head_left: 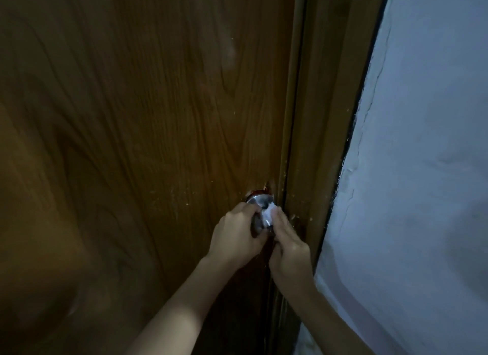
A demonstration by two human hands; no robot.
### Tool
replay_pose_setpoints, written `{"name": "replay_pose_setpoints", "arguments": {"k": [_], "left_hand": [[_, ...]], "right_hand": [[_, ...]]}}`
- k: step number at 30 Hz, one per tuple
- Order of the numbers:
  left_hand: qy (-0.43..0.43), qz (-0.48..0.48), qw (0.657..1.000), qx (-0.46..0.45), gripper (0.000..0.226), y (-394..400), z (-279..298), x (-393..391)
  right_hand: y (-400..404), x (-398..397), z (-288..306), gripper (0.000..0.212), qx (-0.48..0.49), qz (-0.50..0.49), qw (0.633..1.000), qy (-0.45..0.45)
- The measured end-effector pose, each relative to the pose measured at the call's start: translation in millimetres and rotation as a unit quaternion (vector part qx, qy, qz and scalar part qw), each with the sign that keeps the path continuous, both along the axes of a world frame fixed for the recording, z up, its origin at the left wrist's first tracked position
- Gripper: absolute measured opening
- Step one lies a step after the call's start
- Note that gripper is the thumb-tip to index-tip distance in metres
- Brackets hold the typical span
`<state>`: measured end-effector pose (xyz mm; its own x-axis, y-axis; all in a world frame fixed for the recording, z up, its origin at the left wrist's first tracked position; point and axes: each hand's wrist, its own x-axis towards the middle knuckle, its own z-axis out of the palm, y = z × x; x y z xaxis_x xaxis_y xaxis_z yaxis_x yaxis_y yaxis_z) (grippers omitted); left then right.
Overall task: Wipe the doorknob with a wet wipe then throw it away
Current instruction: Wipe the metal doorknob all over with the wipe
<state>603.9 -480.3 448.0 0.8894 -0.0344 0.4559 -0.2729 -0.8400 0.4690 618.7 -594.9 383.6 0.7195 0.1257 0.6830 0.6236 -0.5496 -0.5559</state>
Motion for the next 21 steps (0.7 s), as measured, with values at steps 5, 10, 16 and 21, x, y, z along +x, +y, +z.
{"name": "replay_pose_setpoints", "arguments": {"k": [5,10,16,21], "left_hand": [[0.003,0.007,1.0,0.008,0.042,-1,1,0],[0.004,0.013,1.0,0.013,0.04,-1,0,2],[0.007,0.018,1.0,0.024,0.043,0,0,3],[0.005,0.004,1.0,0.021,0.041,1,1,4]], "right_hand": [[-2,-9,4,0.043,0.071,-0.054,0.996,-0.018],[13,-3,9,0.045,-0.014,-0.029,0.999,-0.024],[2,-2,1,0.046,0.01,-0.04,0.999,0.033],[8,5,11,0.049,-0.059,-0.004,0.998,-0.026]]}}
